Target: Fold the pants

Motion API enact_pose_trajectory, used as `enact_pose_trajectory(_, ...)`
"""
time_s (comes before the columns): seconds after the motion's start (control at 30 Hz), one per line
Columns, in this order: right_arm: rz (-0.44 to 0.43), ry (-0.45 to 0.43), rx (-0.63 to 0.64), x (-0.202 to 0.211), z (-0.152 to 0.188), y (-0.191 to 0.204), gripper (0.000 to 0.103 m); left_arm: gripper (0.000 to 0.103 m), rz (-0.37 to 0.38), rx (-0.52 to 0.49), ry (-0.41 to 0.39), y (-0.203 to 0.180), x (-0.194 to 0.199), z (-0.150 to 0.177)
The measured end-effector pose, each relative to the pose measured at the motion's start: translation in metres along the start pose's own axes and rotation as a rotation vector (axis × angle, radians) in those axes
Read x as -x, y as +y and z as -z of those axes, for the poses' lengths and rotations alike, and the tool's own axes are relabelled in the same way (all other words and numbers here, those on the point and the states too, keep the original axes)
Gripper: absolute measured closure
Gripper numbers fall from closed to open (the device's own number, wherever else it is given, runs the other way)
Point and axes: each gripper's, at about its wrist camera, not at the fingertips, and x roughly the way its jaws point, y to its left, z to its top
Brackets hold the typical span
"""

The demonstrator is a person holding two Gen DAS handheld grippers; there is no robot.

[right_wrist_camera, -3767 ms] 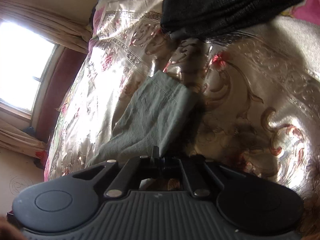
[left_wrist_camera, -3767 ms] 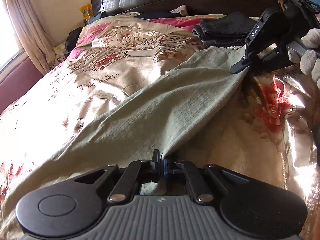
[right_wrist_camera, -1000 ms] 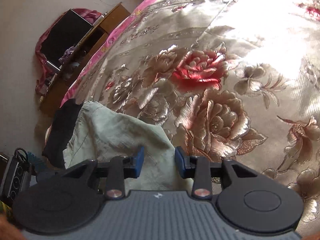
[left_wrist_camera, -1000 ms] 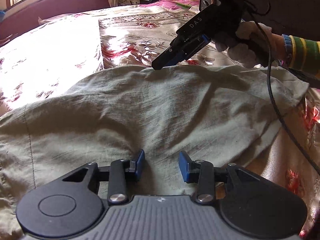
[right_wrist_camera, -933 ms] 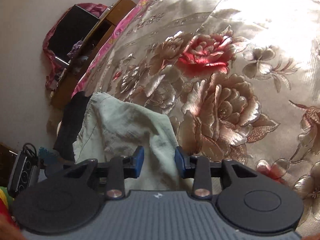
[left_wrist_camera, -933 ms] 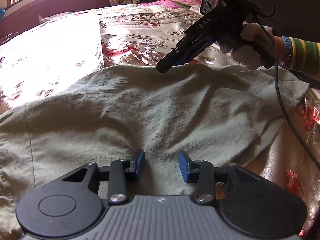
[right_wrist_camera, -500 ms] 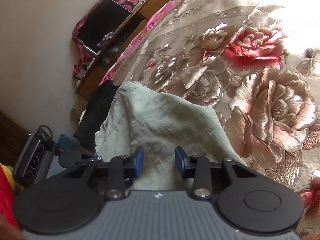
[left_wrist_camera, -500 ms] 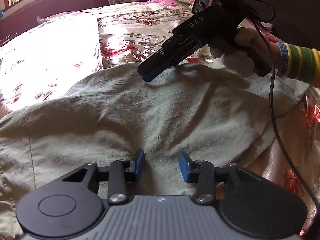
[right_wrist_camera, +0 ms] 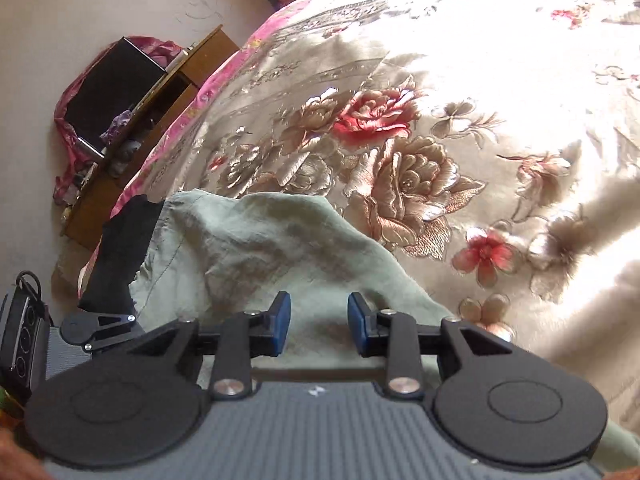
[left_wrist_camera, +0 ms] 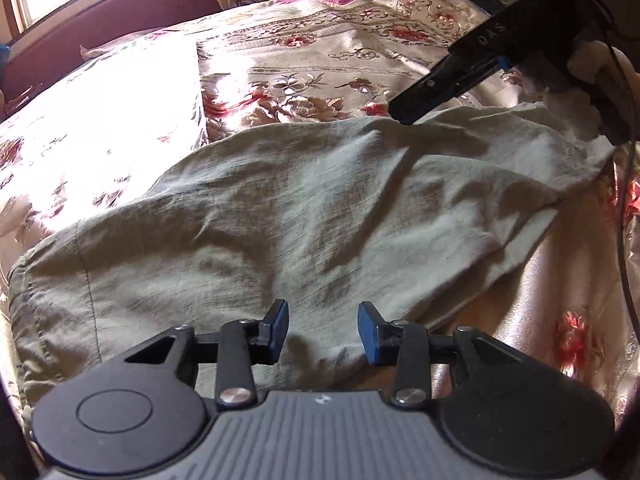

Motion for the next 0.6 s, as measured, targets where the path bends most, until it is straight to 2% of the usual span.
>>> enact_pose_trajectory(0.1, 0.084, 0.019, 0.125, 0.019, 0.037, 0.038, 0.068, 0.05, 0.009, -0.031, -0.047, -0.009, 0.006, -0.002)
enact_pose_trajectory(0.17, 0.159, 0.055, 0.193, 0.018, 0.055, 0.056, 0.071, 0.05, 0.08, -0.027, -0.092, -0.014, 0.008, -0.006)
enact_pose_trajectory(0.23, 0.197, 0.063, 0.16, 0.022, 0.062, 0.053, 0.071, 0.05, 0.124, -0.044, -0.111, -0.024, 0.006, -0.012)
enact_pose_trajectory(0.3, 0.253, 0.072, 0.174, 0.033, 0.07, 0.052, 0.068, 0.05, 0.148, -0.113, -0.131, -0.038, 0.004, -0.016)
enact_pose_trajectory(0.4, 0.36, 0.161, 0.331, 0.044, 0.089, 0.067, 0.068, 0.05, 0.184, -0.23, -0.131, -0.055, 0.001, -0.015)
enact_pose_trajectory(0.47, 0.382, 0.211, 0.386, 0.042, 0.098, 0.072, 0.071, 0.05, 0.201, -0.253, -0.104, -0.061, -0.008, -0.016)
enact_pose_trajectory(0.53, 0.439, 0.241, 0.437, 0.032, 0.106, 0.074, 0.071, 0.05, 0.208, -0.266, -0.091, -0.063, -0.014, -0.015)
enact_pose_trajectory(0.6, 0.473, 0.25, 0.476, 0.022, 0.109, 0.073, 0.071, 0.05, 0.188, -0.28, -0.079, -0.067, -0.02, -0.014)
